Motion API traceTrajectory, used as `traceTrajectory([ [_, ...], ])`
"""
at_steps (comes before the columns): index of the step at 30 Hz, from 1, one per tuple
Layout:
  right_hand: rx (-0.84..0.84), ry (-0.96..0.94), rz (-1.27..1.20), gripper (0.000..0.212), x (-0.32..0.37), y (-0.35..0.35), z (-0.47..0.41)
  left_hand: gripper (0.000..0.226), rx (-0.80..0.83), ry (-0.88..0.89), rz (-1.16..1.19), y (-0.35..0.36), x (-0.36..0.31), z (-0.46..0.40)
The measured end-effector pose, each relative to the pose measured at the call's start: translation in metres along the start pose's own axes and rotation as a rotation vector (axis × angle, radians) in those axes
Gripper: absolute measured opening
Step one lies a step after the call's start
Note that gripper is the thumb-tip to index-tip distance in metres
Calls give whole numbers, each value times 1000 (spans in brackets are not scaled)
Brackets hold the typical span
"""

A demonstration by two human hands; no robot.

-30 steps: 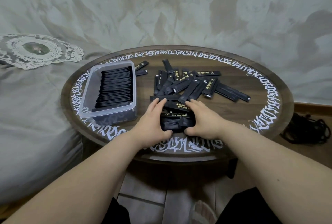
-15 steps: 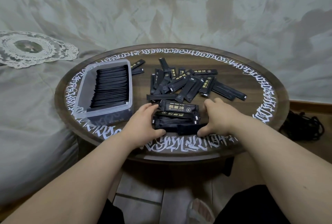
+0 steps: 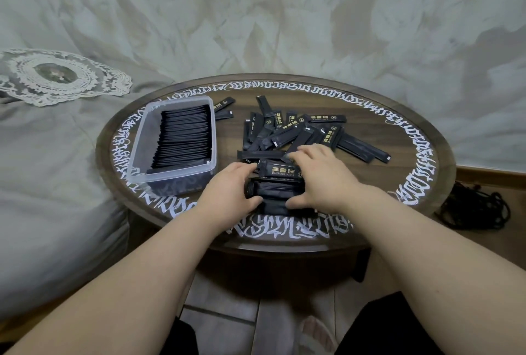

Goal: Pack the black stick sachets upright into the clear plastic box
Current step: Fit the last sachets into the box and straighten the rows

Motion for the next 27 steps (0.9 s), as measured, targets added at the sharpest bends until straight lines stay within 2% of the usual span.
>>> traceTrajectory([
  [1, 53, -31, 26, 104, 7, 5, -2, 70, -21, 37, -48, -4, -4, 2],
  [3, 140, -73, 46, 111, 15, 13, -9, 63, -92, 118, -149, -16, -10, 6],
  [6, 218, -73, 9, 105, 17, 14, -20, 54, -266, 169, -294, -40, -5, 14],
  [9, 264, -82, 79, 89, 22, 9, -28, 47, -407, 83, -332, -60, 13, 21],
  [12, 313, -80, 129, 76, 26, 8, -33, 42, -381, -47, -302, -66, 34, 23],
  [16, 256, -54, 70, 70, 26, 13, -37, 39, -347, -69, -238, -61, 42, 20],
  [20, 222, -49, -39, 88, 20, 15, -37, 37, -331, -44, -243, -56, 35, 14],
  [24, 303, -106, 26, 121, 21, 19, -27, 37, -340, -10, -242, -51, 31, 12],
  [27, 319, -123, 77, 124, 25, 19, -23, 40, -329, -11, -266, -48, 30, 11],
])
Point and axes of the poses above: each hand's wrist, its own z-axis away from the middle knuckle, its own y-axis out of the palm, x = y × z, the point moved 6 cm from there along -z, towards the middle knuckle, and after that the axes turned 14 degrees about z, right-handed, at the moved point
